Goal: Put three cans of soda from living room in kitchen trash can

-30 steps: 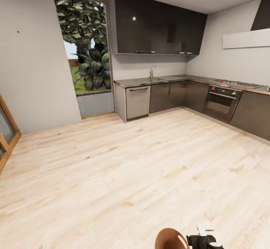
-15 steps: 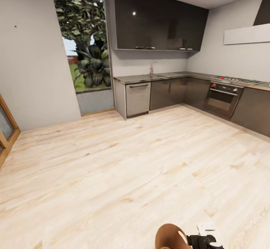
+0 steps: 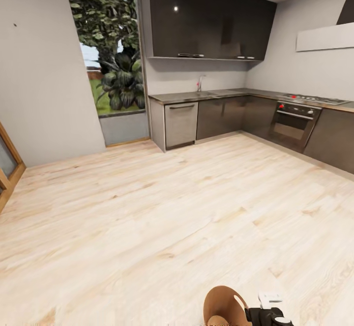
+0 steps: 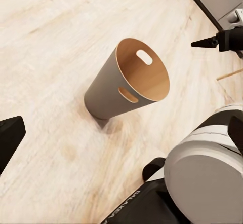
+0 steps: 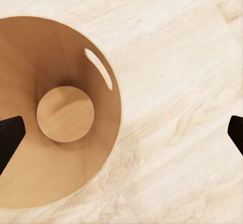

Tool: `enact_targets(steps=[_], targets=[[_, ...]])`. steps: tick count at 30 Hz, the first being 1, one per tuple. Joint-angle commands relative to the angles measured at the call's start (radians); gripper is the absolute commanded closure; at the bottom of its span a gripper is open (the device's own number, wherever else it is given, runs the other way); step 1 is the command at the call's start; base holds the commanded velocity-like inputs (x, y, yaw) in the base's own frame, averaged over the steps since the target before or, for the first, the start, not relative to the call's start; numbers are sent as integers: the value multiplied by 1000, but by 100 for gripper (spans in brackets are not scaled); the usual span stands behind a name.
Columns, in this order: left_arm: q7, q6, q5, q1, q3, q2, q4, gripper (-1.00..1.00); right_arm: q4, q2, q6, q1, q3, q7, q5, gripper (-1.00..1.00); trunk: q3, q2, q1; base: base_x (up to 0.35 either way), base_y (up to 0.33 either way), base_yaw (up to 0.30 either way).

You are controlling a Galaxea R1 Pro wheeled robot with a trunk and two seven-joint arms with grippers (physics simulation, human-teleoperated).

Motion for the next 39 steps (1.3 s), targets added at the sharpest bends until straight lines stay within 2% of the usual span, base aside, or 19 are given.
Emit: enact_targets(steps=[1,14,24,39], targets=[[0,0,0,0,0,0,0,-100,0,0,0,0,0,0,0,-100,-5,-7,4,0,0,0],[0,0,0,1,0,0,1,-100,-2,-2,0,-2,0,0,0,-100,-66,-98,54,0,0,0],[0,0,0,0,0,0,0,-100,-3,-4,0,-41,0,0,0,-100,-114,-168,92,0,0,0],[0,0,0,0,0,0,0,-100,-3,-5,1,-47,-1,0,0,-100,-185,-273,150,0,0,0]])
